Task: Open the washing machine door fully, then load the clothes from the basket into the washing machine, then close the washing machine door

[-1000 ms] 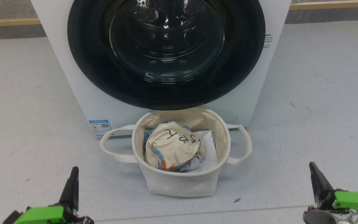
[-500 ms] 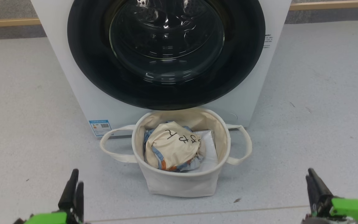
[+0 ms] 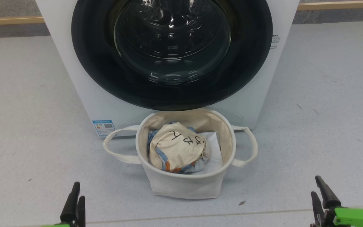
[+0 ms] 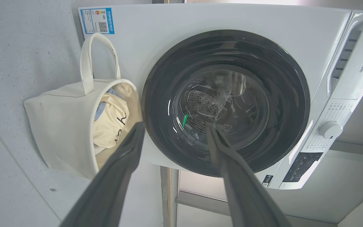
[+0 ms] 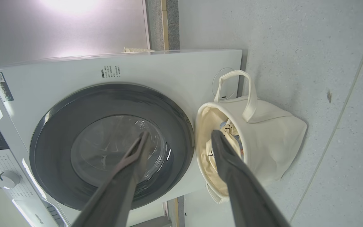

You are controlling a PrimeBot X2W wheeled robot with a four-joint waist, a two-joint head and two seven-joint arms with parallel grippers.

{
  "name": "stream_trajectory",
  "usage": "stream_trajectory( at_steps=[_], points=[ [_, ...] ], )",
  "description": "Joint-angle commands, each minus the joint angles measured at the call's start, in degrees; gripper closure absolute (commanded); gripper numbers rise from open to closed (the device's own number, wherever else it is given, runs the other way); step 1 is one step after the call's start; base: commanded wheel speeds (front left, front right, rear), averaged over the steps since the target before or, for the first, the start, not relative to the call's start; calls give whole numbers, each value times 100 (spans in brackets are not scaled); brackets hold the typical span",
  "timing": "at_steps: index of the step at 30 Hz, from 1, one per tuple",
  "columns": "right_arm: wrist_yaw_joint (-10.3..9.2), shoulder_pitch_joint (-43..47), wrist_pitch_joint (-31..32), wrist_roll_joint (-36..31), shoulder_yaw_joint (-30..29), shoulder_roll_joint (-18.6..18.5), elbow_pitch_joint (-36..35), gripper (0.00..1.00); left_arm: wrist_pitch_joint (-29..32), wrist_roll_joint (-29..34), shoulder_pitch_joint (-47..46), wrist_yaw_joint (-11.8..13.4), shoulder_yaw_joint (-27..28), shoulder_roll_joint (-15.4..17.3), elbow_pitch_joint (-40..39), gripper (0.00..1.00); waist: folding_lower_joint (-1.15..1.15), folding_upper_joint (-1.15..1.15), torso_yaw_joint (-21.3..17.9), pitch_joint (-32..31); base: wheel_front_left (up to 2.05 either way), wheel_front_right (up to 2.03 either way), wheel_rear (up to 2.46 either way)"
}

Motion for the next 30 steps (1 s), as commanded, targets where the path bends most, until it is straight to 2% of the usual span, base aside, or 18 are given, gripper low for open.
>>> stream_trajectory(
  at_steps=[1, 11, 21, 30],
  points=[
    [0, -292, -83, -123, -23, -25, -272, 0, -84, 100, -264, -7, 7, 31, -258, 0, -1, 0, 13, 9, 0, 0, 0],
    [0, -424, -234, -305, -192, -29, -502, 0, -235, 454, -331, -10, 77, 39, -395, 0, -1, 0, 70, 32, 0, 0, 0],
    [0, -625, -402, -1286, -85, -34, -717, 0, -402, 1109, -456, 41, 284, 47, -613, 0, -1, 0, 112, 52, 0, 0, 0],
    [0, -853, -553, -2392, 310, -39, -1029, 0, -553, 2018, -558, 169, 321, 54, -982, 0, -1, 0, 129, 67, 0, 0, 0]
  ],
)
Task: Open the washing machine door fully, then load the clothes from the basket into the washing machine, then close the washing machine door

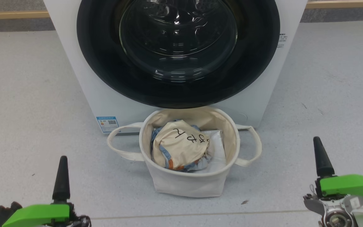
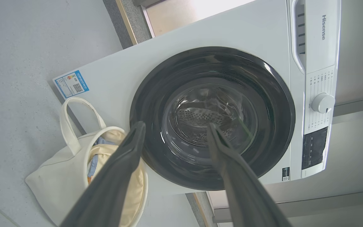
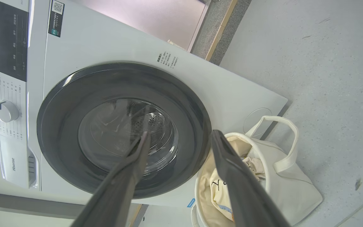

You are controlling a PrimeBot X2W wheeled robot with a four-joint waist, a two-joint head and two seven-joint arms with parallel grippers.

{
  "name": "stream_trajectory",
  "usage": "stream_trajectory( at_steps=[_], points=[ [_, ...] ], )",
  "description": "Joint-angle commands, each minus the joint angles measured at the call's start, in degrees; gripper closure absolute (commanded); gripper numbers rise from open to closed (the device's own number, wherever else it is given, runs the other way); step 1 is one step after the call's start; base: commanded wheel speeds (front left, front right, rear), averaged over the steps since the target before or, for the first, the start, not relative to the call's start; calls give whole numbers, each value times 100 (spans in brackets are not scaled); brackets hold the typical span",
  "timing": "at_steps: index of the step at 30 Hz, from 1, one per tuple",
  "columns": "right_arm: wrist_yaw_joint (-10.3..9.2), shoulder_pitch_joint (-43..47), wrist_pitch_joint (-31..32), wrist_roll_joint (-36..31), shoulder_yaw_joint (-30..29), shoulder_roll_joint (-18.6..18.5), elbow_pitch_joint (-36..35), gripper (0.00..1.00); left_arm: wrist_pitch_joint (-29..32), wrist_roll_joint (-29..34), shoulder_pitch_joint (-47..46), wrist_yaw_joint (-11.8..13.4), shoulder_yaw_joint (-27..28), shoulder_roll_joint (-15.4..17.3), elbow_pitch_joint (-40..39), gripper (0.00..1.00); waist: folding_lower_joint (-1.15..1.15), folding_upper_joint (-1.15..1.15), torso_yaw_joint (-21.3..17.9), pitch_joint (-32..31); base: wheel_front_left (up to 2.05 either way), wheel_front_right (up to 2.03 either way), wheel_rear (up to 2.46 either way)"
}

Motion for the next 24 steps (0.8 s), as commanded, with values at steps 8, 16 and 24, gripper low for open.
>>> stream_trajectory(
  at_steps=[8, 16, 24],
  points=[
    [0, -498, -187, -940, 302, -41, -329, 0, -189, 881, -320, 134, 23, 59, -593, 0, 0, 0, 17, 2, 0, 0, 0],
    [1, -659, -321, -1823, 601, -50, -439, 0, -323, 1680, -368, 260, -57, 65, -988, 0, 0, 0, 47, 19, 0, 0, 0],
    [1, -792, -439, -2580, 738, -67, -552, 0, -441, 2629, -398, 326, -271, 71, -1098, 0, 0, 0, 74, 50, 0, 0, 0]
  ],
)
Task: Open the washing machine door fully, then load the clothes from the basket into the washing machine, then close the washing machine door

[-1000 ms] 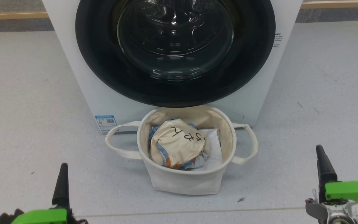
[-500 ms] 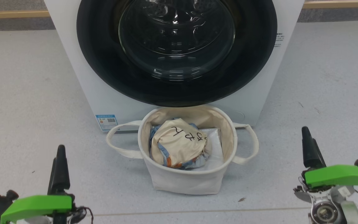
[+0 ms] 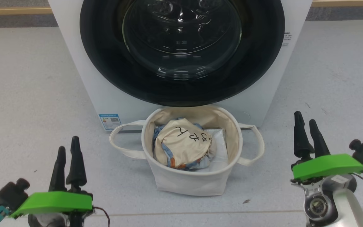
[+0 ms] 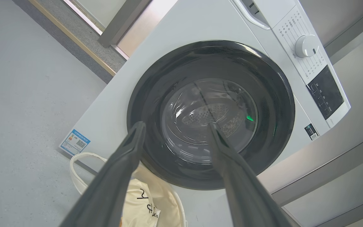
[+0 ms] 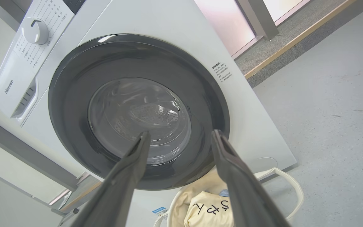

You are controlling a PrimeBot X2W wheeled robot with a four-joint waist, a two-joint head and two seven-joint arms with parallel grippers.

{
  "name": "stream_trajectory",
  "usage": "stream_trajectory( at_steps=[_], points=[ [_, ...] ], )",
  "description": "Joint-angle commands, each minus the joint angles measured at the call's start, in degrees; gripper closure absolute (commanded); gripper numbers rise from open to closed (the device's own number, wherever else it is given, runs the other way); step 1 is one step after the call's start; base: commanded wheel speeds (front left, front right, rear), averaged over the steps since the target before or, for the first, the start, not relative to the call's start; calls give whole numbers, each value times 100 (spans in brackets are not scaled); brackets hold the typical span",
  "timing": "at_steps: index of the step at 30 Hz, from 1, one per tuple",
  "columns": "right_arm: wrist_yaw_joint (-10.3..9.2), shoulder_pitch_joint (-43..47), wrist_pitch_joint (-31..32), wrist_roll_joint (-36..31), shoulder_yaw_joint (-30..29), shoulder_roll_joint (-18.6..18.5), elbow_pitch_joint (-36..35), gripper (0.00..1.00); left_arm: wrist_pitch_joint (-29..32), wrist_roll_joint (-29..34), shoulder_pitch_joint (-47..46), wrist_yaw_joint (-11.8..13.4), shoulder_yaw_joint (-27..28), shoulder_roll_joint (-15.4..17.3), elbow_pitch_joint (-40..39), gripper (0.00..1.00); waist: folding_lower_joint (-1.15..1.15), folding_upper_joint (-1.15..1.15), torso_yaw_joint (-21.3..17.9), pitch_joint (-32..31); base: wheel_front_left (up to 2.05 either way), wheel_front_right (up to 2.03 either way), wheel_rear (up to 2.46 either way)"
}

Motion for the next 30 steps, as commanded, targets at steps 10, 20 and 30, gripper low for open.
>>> stream_trajectory(
  at_steps=[10, 20, 30],
  points=[
    [1, -368, -237, -1111, 330, -37, -210, 0, -224, 1377, -375, 251, -180, 165, -99, 0, 0, 0, 26, 48, 0, 0, 0],
    [1, -408, -421, -2042, 594, -41, -61, 0, -409, 2379, -428, 582, -587, 342, 132, 0, 0, 0, 102, 59, 0, 0, 0],
    [1, -403, -589, -2718, 723, -45, 75, 0, -576, 3121, -490, 922, -957, 505, 463, 0, 0, 0, 192, 33, 0, 0, 0]
  ],
)
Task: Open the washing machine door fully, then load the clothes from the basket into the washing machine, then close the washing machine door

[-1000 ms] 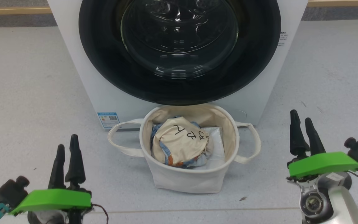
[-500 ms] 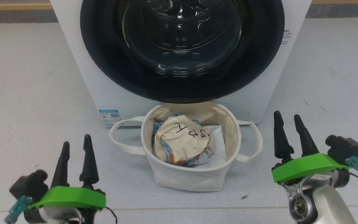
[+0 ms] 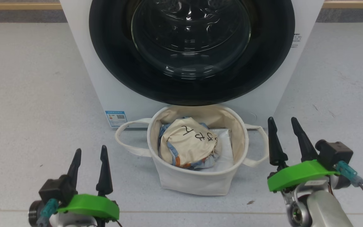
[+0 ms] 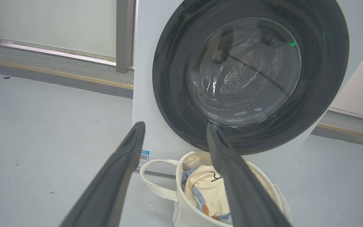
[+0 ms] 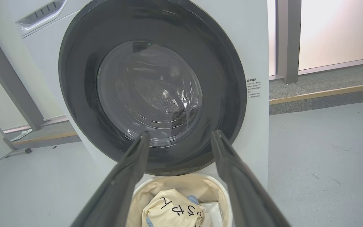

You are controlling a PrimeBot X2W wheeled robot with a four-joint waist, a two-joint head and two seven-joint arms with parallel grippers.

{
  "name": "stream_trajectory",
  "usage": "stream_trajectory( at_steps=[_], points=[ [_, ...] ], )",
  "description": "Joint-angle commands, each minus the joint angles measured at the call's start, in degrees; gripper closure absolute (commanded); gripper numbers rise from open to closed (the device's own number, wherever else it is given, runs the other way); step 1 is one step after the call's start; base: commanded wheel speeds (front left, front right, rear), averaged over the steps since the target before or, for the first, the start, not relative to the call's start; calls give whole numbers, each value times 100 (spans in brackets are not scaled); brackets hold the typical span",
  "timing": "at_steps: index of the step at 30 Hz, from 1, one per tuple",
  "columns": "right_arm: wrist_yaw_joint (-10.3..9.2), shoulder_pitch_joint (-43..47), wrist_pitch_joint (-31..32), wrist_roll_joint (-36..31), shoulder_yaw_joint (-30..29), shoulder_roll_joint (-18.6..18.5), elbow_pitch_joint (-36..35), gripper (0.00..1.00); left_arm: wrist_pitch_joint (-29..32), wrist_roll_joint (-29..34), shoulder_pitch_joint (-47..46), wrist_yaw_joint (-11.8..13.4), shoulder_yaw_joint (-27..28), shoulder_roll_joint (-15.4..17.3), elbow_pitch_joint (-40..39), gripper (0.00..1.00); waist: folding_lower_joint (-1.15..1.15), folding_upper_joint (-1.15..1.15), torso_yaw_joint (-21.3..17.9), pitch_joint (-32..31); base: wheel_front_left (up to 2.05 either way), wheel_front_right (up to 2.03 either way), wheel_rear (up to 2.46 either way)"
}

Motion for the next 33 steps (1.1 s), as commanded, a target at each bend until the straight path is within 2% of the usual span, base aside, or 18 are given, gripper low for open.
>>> stream_trajectory(
  at_steps=[1, 12, 22, 29, 33],
  points=[
    [1, -325, -89, -235, 144, -33, -147, 0, -88, 225, -336, 58, 87, 124, -151, 0, 0, 0, 16, 4, 0, 0, 0],
    [1, -353, -257, -782, 97, -37, -118, 0, -255, 769, -437, 198, -260, 158, 76, 0, 0, 0, 57, 107, 0, 0, 0],
    [1, -335, -424, -1313, 49, -42, 83, 0, -422, 1295, -508, 418, -362, 151, 246, 0, 0, 0, 59, 145, 0, 0, 0],
    [1, -354, -542, -1794, 26, -46, 290, 0, -540, 1610, -546, 486, -386, 121, 374, 0, 0, 0, 75, 147, 0, 0, 0],
    [1, -338, -543, -1544, -1, -46, 449, 0, -541, 1489, -532, 424, -341, 76, 555, 0, 0, 0, 76, 145, 0, 0, 0]
  ],
)
